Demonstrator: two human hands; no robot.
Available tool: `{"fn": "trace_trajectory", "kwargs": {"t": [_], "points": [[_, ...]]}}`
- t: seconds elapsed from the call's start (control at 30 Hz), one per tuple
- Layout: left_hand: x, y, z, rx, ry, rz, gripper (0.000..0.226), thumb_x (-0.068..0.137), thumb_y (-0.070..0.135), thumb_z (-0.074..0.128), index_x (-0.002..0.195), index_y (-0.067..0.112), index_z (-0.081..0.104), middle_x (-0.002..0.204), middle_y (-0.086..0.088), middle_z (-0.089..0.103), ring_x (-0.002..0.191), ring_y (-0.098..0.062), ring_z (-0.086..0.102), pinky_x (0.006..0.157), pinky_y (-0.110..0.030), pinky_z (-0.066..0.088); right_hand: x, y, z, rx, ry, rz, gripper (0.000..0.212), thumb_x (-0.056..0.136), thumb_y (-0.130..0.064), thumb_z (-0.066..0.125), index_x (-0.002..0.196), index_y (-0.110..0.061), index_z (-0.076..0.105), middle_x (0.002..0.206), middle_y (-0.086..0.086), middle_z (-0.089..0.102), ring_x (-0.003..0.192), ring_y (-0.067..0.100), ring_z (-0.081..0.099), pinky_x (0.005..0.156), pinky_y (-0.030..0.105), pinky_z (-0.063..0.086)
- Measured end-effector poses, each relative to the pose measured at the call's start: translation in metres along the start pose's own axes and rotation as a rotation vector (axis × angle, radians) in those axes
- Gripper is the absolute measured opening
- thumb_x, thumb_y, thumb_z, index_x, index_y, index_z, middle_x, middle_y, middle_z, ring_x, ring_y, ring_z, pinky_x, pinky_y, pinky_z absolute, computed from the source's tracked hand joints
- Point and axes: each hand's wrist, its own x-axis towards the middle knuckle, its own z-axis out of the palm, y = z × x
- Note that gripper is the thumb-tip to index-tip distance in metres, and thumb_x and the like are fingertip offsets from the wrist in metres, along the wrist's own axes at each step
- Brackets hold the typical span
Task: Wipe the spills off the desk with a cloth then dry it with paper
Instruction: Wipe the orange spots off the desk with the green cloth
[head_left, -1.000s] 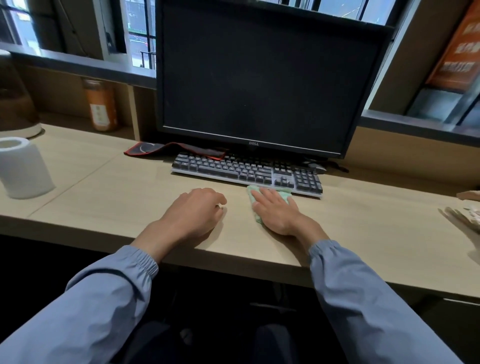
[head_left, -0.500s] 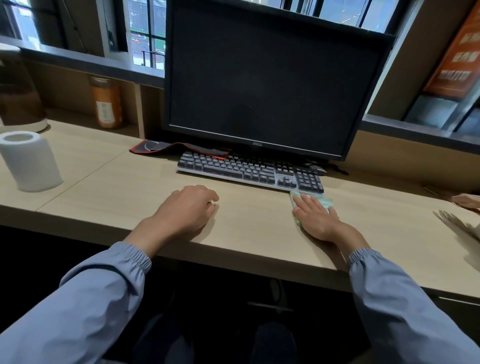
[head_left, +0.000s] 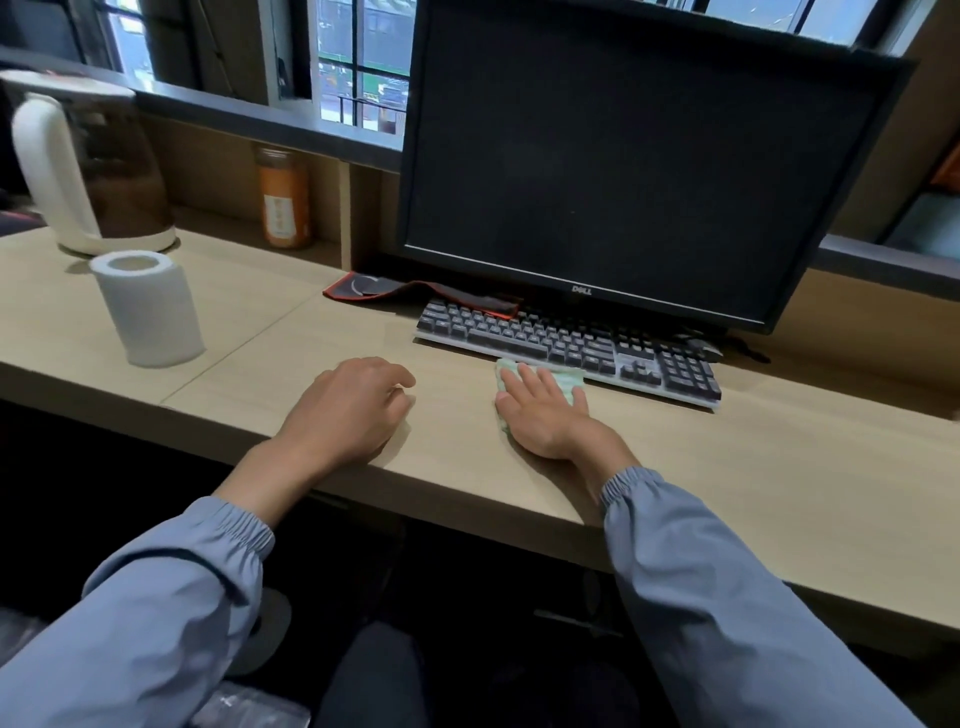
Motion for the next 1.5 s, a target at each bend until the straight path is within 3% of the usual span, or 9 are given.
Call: {"fn": "trace_trajectory", "kwargs": {"t": [0.3,0.5,0.83,1.2,1.5], "points": [[-0.013,-0.048,-0.016,-0.032,0.091,-0.091,0.027,0.101,0.027,0.056,0.122,0.025,0.073,0.128,0.005,0.071,0.122,-0.02,0.061,0.104,-0.046,0.05,0.055,-0.107,0.009,-0.01,-0.027,-0.112,0.059,0.107,-0.047,0.009,0.163,-0.032,-0.003,0.17,-0.005,-0.015,0.155,0.02,-0.018,0.12,0.058,-0.014],[-0.02,-0.061,-0.023,-0.03,0.105,-0.125,0.027,0.1,0.029,0.057,0.123,0.027,0.073,0.127,0.007,0.071,0.123,-0.017,0.06,0.105,-0.044,0.048,0.071,-0.139,0.006,-0.006,-0.054,-0.153,0.059,0.107,-0.045,0.009,0.163,-0.031,-0.003,0.17,-0.003,-0.014,0.155,0.022,-0.017,0.12,0.059,-0.014],[-0.02,-0.053,-0.026,-0.034,0.094,-0.139,0.027,0.1,0.028,0.057,0.123,0.025,0.073,0.129,0.005,0.07,0.124,-0.018,0.059,0.105,-0.043,0.047,0.041,-0.093,0.009,0.015,-0.022,-0.205,0.058,0.106,-0.048,0.008,0.163,-0.035,0.0,0.17,-0.007,-0.011,0.155,0.018,-0.016,0.122,0.056,-0.012],[-0.023,-0.09,-0.039,-0.09,0.113,-0.172,0.026,0.099,0.026,0.062,0.121,0.023,0.074,0.126,0.0,0.071,0.12,-0.023,0.063,0.106,-0.046,0.049,-0.005,0.004,0.001,-0.028,0.015,-0.06,0.054,0.108,-0.045,0.006,0.162,-0.039,-0.001,0.17,-0.011,-0.009,0.155,0.011,-0.013,0.124,0.05,-0.007],[-0.02,-0.136,-0.057,-0.181,0.087,-0.105,0.026,0.102,0.03,0.061,0.125,0.025,0.073,0.127,0.009,0.069,0.114,-0.007,0.06,0.102,-0.026,0.043,0.025,-0.041,0.004,-0.084,-0.027,-0.151,0.056,0.109,-0.045,0.008,0.162,-0.033,-0.004,0.17,-0.008,-0.013,0.155,0.014,-0.017,0.123,0.051,-0.009]]}}
